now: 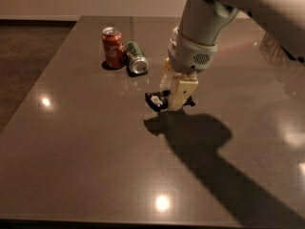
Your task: Pick rxbar chocolate
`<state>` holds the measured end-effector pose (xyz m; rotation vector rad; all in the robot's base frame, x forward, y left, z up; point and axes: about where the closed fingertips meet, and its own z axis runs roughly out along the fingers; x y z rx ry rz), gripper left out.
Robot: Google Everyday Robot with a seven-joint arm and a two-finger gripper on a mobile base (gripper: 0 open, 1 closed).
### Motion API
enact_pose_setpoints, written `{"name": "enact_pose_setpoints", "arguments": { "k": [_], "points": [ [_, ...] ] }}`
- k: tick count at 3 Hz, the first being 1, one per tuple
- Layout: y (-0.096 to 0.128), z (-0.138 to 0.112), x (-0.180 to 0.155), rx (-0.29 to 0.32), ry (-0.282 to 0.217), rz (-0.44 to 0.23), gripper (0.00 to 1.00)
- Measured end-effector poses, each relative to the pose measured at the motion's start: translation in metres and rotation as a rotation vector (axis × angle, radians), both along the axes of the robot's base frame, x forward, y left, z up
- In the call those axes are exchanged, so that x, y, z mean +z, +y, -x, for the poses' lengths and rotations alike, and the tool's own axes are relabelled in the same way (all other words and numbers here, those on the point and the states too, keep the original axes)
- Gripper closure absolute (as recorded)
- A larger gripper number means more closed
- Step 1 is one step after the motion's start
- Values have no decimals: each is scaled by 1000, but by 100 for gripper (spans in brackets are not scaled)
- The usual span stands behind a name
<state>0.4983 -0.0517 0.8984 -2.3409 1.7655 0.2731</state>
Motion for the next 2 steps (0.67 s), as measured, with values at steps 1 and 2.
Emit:
{"name": "enact_pose_setpoints", "arguments": {
  "k": [1, 2],
  "points": [
    [3, -4, 32, 4, -39, -43, 100],
    [8, -10, 58, 11, -77, -73, 100]
  ]
}}
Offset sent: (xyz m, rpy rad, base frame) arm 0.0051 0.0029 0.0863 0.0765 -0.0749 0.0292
